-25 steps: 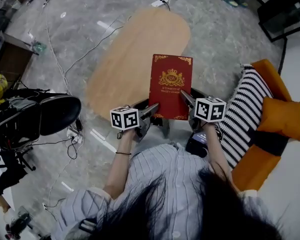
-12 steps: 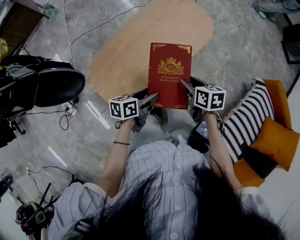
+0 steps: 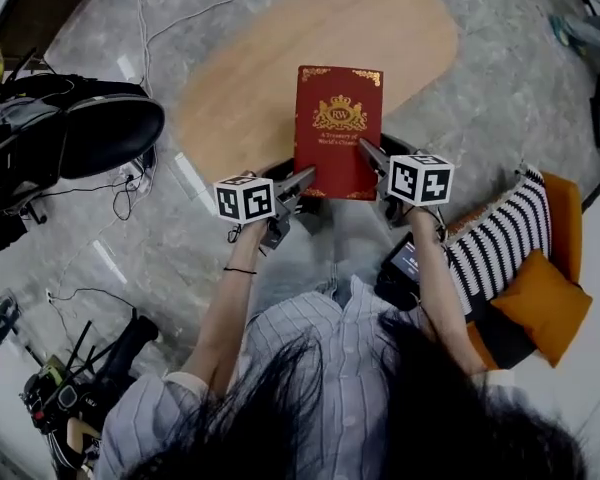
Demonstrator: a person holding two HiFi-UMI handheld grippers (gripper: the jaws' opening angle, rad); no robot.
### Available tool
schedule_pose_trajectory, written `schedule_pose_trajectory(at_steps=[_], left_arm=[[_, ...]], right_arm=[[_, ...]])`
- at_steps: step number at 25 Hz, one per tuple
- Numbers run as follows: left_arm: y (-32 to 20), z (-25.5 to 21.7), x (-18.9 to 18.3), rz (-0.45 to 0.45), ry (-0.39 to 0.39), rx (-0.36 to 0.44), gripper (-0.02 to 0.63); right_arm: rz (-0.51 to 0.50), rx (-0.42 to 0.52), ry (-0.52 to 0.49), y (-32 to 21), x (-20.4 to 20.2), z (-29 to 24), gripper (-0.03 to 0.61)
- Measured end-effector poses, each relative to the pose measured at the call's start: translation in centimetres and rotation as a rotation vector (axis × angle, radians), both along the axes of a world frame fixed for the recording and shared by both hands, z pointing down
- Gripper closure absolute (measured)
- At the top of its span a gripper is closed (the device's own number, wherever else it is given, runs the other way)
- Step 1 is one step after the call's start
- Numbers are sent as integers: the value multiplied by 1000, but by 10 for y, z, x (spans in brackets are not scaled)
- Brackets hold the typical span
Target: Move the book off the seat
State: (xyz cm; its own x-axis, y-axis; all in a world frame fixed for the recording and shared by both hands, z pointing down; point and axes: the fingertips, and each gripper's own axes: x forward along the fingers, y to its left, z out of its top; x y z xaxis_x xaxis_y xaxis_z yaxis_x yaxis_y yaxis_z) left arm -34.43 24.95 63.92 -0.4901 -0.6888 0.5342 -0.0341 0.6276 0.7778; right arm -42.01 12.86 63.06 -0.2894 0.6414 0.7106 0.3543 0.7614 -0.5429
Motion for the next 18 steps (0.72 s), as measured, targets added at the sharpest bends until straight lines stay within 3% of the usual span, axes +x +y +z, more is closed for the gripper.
schedule_pose_trajectory(at_steps=[18], left_arm=[[-11,107,-37,33,77,-33,341]], right_arm=[[-39,4,62,-12,-37,113,394]])
